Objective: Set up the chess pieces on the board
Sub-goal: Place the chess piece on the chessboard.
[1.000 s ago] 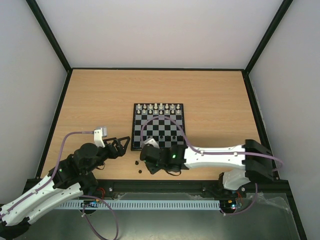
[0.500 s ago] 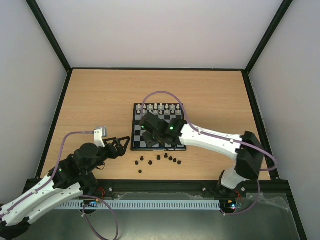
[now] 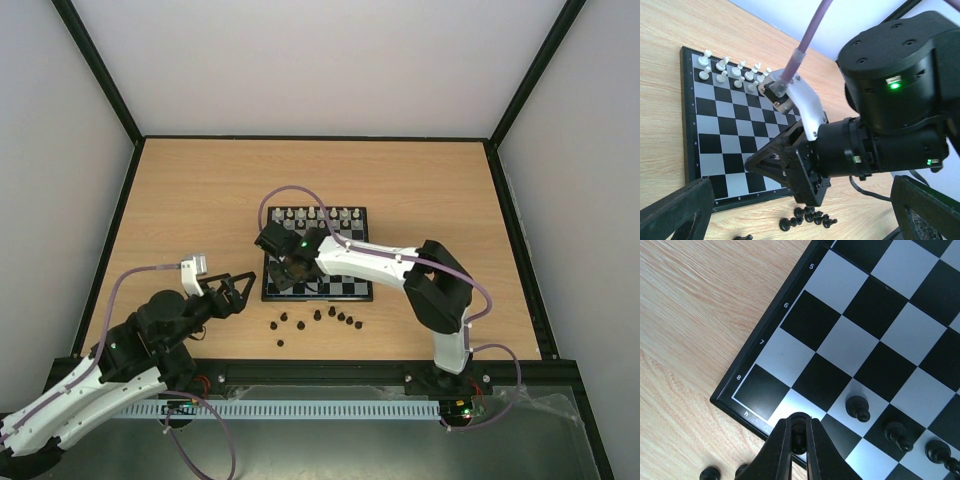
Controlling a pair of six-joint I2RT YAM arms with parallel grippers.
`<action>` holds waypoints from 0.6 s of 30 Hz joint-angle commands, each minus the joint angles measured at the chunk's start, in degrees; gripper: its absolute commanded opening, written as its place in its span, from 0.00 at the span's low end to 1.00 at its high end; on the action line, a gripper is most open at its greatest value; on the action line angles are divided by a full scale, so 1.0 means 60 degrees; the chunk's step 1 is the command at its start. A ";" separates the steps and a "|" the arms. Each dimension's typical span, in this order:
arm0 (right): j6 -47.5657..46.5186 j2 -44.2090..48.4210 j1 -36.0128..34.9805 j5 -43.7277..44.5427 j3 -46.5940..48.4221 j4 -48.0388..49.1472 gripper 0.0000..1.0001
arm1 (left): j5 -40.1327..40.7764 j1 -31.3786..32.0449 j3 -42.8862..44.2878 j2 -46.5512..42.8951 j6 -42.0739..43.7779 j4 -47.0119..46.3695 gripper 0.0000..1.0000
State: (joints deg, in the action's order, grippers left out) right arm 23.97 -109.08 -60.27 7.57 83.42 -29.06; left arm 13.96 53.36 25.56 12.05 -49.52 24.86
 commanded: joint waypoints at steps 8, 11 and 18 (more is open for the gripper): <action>-0.0084 -0.0757 0.0257 0.0150 0.0521 -0.0240 0.01 | 0.0047 0.0027 0.0161 -0.0193 0.0035 -0.0086 1.00; -0.0083 -0.0878 0.0289 0.0223 0.0578 -0.0239 0.01 | 0.0044 0.0027 0.0150 -0.0193 0.0039 -0.0082 1.00; -0.0068 -0.1078 0.0311 0.0194 0.0541 -0.0125 0.01 | 0.0032 0.0027 0.0149 -0.0179 0.0063 -0.0099 0.99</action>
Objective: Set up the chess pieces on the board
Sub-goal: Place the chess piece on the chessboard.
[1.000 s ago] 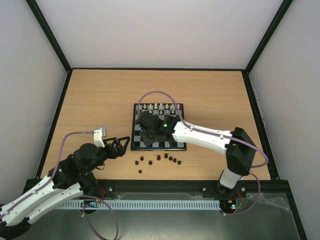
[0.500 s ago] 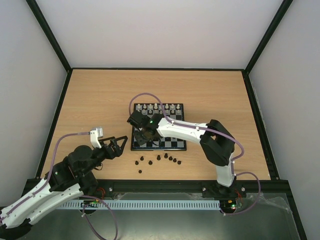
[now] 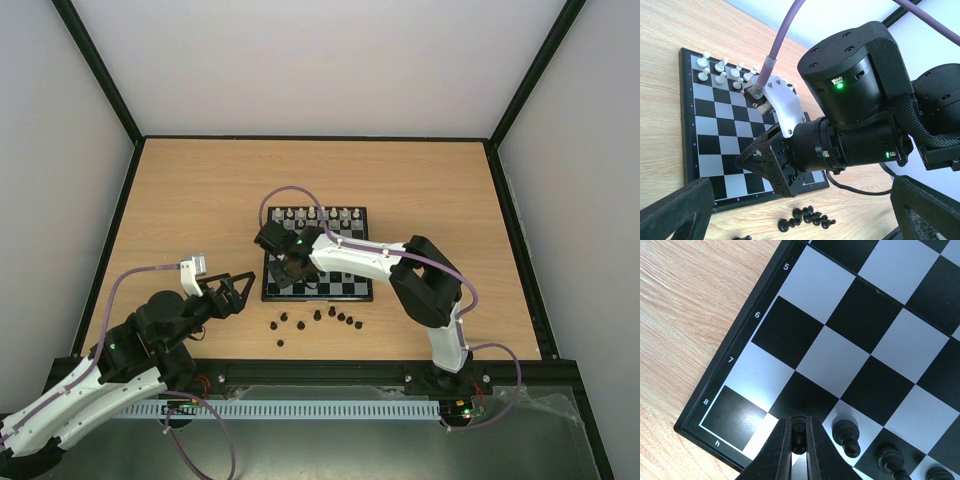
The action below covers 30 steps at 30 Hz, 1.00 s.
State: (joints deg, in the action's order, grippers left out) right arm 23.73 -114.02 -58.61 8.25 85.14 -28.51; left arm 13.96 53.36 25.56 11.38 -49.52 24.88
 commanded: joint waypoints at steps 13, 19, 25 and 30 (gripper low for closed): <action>-0.0029 -0.0333 0.0142 0.0068 0.0109 -0.0041 0.02 | 0.0047 0.0028 0.0128 -0.0050 0.0072 -0.0106 1.00; -0.0056 -0.0430 0.0160 0.0031 0.0091 0.0041 0.02 | 0.0045 0.0029 0.0111 -0.0036 0.0066 -0.0112 0.99; -0.0071 -0.0520 0.0198 -0.0013 0.0101 0.0108 0.02 | 0.0062 0.0027 0.0099 -0.0036 0.0068 -0.0117 0.99; -0.0086 -0.0553 0.0245 -0.0026 0.0118 0.0101 0.03 | 0.0062 0.0027 0.0095 -0.0035 0.0081 -0.0123 0.99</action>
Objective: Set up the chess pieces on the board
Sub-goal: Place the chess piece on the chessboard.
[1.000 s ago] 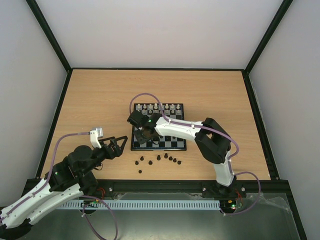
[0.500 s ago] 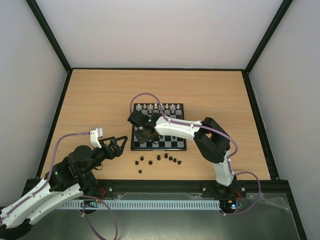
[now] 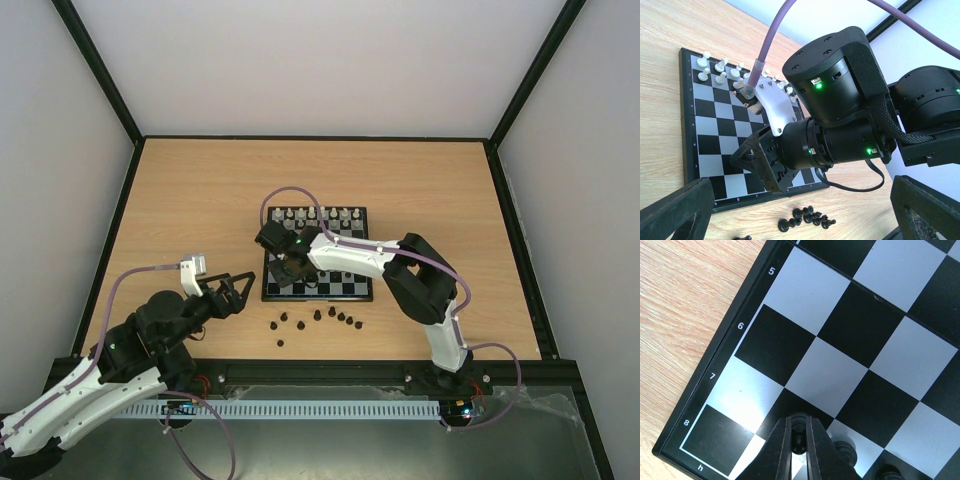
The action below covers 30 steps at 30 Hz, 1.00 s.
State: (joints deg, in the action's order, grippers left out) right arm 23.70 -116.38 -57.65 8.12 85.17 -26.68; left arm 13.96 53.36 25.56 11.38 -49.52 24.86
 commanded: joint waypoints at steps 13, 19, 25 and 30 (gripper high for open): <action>-0.0120 0.0346 0.0082 -0.0263 -0.0097 -0.0040 0.19 | 0.0076 0.0027 0.0091 -0.0021 0.0094 -0.0126 1.00; -0.0127 0.1315 0.0076 -0.0379 -0.0452 0.0119 0.21 | 0.0091 0.0035 0.0100 -0.0014 0.0079 -0.0130 1.00; 0.0012 0.2778 -0.0115 -0.0446 -0.1054 0.0039 0.34 | 0.0148 0.0027 0.0113 -0.0026 0.0064 -0.0093 1.00; 0.0230 0.4226 -0.0674 -0.0452 -0.2137 0.0073 0.55 | 0.0163 0.0027 0.0124 -0.0017 0.0048 -0.0083 0.99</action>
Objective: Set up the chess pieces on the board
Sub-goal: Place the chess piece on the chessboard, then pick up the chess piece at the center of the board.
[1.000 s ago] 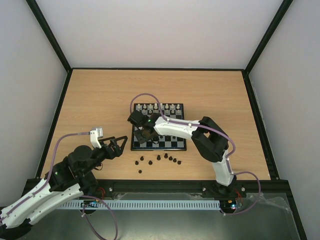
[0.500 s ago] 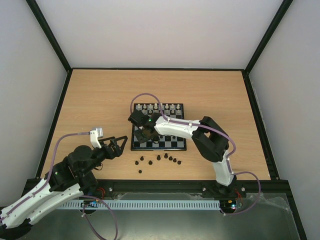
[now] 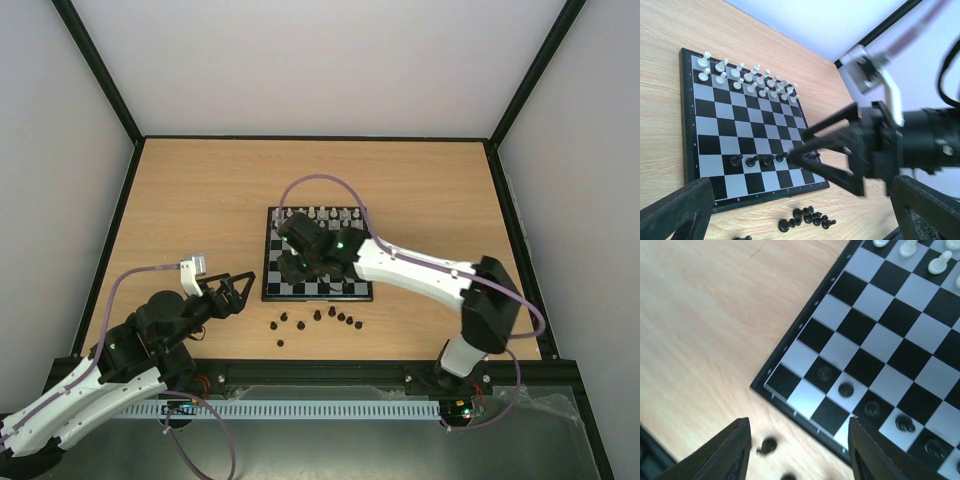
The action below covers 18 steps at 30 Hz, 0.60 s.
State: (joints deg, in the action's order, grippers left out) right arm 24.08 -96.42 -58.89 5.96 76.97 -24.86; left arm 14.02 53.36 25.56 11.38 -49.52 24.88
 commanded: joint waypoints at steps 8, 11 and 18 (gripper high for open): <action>0.0883 0.2646 -0.1813 -0.0179 -0.2997 0.0249 0.72 | 0.0134 0.0034 0.0146 -0.0031 0.0045 -0.0139 0.99; 0.1167 0.2703 -0.2275 -0.0070 -0.3445 0.0473 0.77 | 0.0121 0.0029 0.0199 -0.0038 0.0064 -0.0188 0.99; 0.1505 0.1671 -0.3053 0.0334 -0.3478 0.0810 1.00 | 0.0060 0.0027 0.0485 -0.0036 0.0108 -0.0185 0.99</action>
State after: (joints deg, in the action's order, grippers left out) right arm 31.29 -82.87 -75.22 5.89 55.96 -21.34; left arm 14.15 53.36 25.91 11.38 -49.50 24.91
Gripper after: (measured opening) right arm 0.930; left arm 0.994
